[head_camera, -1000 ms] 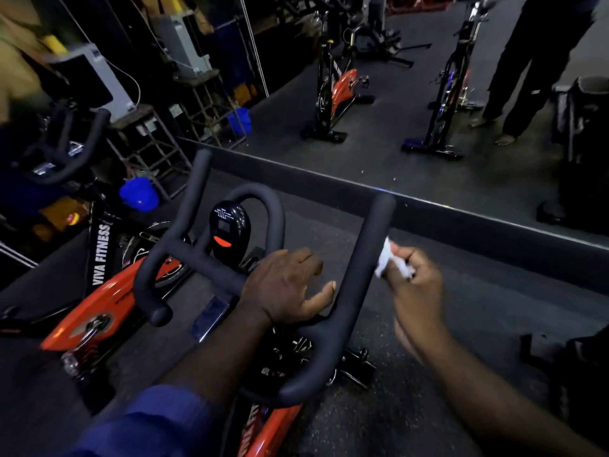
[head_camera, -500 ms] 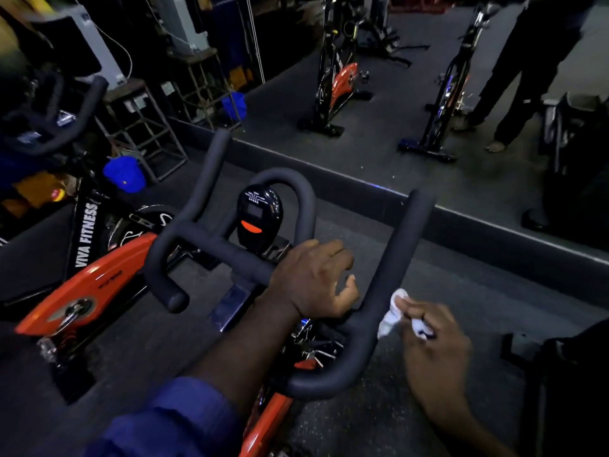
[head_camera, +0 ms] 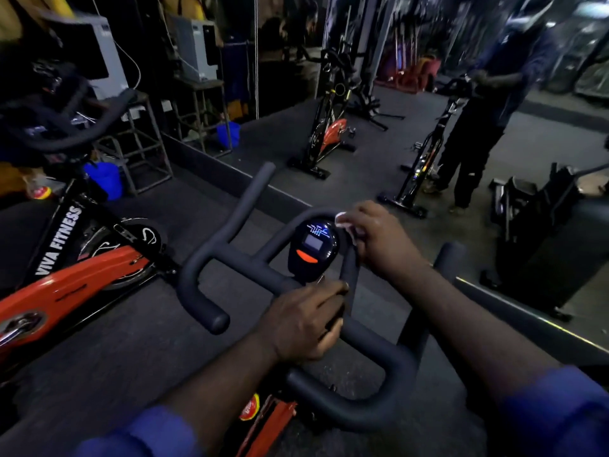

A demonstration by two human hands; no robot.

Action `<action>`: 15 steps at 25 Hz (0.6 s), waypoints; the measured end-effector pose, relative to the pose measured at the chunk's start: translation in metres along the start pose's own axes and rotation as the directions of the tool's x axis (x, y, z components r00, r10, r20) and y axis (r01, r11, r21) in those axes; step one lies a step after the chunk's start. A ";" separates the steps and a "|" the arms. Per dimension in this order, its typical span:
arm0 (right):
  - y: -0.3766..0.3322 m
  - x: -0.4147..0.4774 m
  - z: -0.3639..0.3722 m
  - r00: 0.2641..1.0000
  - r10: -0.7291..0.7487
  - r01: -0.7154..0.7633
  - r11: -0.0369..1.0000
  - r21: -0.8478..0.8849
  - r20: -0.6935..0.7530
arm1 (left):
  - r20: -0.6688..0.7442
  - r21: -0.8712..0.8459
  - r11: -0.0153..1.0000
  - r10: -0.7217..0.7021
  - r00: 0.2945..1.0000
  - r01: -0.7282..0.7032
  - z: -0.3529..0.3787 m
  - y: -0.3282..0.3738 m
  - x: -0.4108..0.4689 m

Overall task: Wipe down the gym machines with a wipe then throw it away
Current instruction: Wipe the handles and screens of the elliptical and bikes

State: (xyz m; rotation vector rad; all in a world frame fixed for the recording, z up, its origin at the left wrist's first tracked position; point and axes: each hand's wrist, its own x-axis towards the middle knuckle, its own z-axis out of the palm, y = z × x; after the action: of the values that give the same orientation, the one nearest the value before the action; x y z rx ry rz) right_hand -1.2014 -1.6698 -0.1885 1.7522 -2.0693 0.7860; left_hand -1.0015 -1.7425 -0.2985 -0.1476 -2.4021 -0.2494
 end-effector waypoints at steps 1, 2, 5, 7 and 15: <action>0.000 -0.004 0.006 0.999 -0.033 0.035 0.998 -0.058 0.037 | 0.007 -0.005 1.000 -0.003 1.000 0.003 0.002 -0.002 -0.002; -0.003 -0.017 0.010 0.998 -0.048 0.052 0.994 -0.096 0.042 | 0.007 -0.026 0.999 -0.029 1.000 0.029 0.004 -0.003 -0.002; -0.014 -0.063 0.008 0.996 -0.072 0.077 0.990 -0.115 0.042 | 0.027 -0.135 0.982 -0.130 0.991 0.133 0.006 -0.007 -0.001; -0.011 -0.056 -0.002 0.994 -0.067 0.078 0.987 -0.139 0.083 | 0.039 -0.140 0.980 -0.141 0.989 0.145 0.006 -0.009 -0.002; 0.002 0.009 0.007 0.956 -0.134 0.175 0.974 -0.142 0.260 | 0.029 -0.168 0.974 -0.150 0.988 0.153 0.006 -0.009 -0.001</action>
State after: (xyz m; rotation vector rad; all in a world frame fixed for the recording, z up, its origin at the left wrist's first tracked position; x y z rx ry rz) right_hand -1.2041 -1.6808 -0.1892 1.9742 -2.0472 0.3543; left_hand -1.0064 -1.7503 -0.3046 -0.0438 -2.4094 -0.5269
